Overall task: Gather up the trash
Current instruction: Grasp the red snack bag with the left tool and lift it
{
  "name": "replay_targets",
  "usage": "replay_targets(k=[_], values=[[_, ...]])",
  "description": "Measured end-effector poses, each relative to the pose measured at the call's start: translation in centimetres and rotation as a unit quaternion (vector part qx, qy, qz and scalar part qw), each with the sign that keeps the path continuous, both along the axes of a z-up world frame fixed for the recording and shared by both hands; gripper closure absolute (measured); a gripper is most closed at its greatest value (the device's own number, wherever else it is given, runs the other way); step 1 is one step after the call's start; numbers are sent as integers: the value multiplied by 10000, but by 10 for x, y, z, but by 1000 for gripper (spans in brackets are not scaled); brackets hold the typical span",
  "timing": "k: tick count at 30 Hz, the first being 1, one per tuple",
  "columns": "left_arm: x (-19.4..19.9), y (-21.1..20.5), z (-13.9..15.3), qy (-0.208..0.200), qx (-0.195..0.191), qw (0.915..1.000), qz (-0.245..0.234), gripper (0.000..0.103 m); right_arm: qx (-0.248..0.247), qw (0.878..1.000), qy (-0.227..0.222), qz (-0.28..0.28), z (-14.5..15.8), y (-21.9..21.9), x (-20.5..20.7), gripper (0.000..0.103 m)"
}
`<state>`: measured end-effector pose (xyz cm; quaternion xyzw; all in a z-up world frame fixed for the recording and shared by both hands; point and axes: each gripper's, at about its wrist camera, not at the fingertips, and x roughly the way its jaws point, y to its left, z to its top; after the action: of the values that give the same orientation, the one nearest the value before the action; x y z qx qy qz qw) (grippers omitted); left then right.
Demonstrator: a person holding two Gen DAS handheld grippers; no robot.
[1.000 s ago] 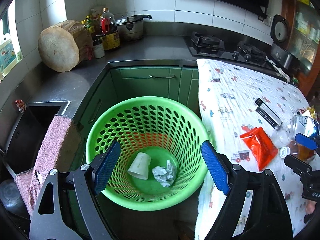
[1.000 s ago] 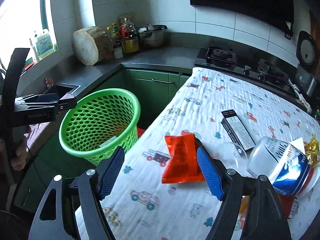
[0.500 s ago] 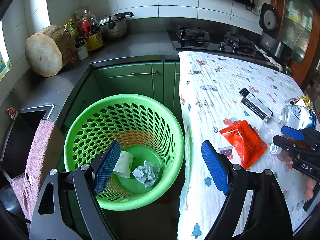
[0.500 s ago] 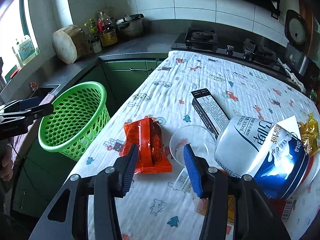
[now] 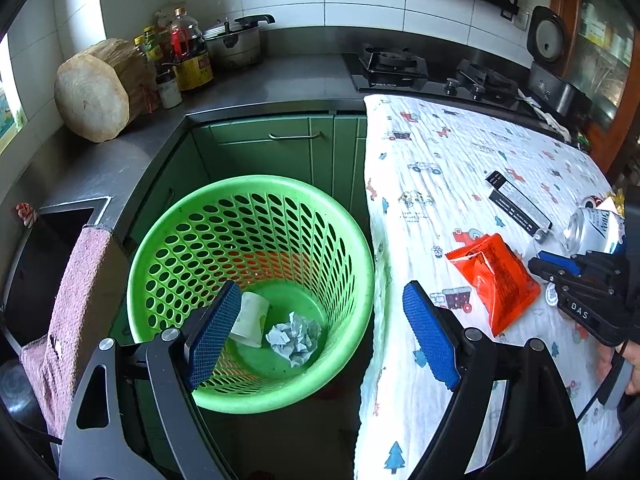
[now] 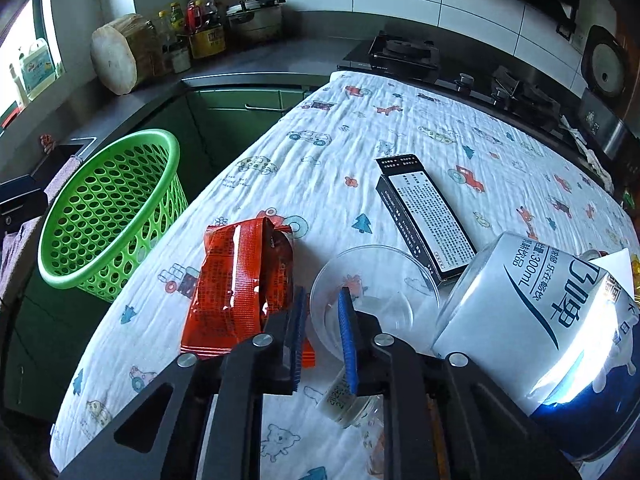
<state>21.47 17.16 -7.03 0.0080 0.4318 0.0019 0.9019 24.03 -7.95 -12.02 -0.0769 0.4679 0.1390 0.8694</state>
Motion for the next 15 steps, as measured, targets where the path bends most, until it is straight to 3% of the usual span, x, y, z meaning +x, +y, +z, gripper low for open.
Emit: replay_targets(k=[6, 15], values=[[4, -13, -3, 61, -34, 9999, -96, 21, -206, 9993, -232, 212, 2, 5, -5, 99], [15, -54, -11, 244, -258, 9985, -424, 21, 175, 9977, -518, 413, 31, -1, -30, 99]])
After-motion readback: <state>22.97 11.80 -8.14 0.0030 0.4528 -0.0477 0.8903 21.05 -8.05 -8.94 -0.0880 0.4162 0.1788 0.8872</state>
